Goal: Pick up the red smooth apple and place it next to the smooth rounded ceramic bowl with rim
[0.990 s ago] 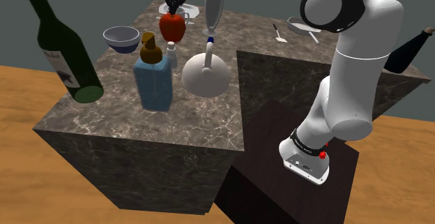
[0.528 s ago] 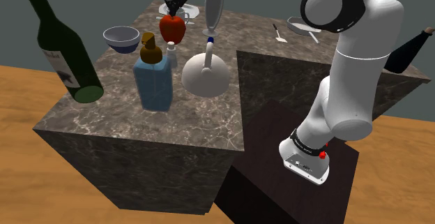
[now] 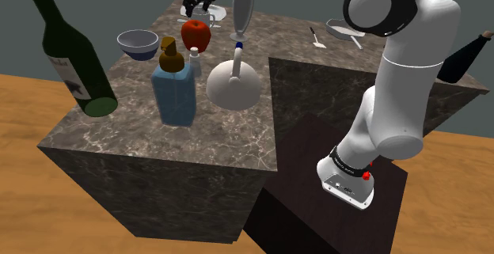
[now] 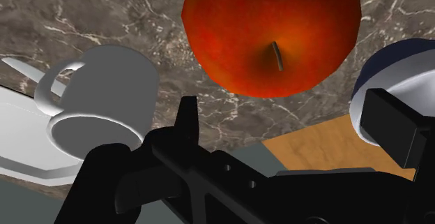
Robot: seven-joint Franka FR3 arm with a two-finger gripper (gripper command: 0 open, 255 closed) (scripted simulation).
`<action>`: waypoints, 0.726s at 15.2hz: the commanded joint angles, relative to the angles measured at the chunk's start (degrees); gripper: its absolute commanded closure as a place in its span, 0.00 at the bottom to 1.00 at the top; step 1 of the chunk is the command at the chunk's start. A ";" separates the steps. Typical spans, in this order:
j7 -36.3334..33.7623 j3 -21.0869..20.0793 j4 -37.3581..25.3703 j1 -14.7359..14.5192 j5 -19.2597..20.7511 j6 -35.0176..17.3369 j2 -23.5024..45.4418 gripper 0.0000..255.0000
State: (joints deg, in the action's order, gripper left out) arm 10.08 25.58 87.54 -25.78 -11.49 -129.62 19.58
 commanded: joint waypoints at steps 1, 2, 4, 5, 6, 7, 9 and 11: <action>-0.54 0.39 0.16 -0.55 1.04 1.64 -1.99 0.00; -0.92 0.60 0.06 -0.88 1.73 2.85 -3.22 0.00; -1.22 0.74 -0.08 -1.11 2.26 3.83 -4.15 0.00; -1.22 0.74 -0.07 -1.11 2.26 3.83 -4.15 0.00; -1.22 0.73 -0.08 -1.11 2.26 3.83 -4.15 0.00; -1.22 0.73 -0.08 -1.11 2.26 3.83 -4.15 0.00; -1.22 0.73 -0.08 -1.11 2.26 3.83 -4.15 0.00; -1.22 0.73 -0.08 -1.11 2.26 3.83 -4.15 0.00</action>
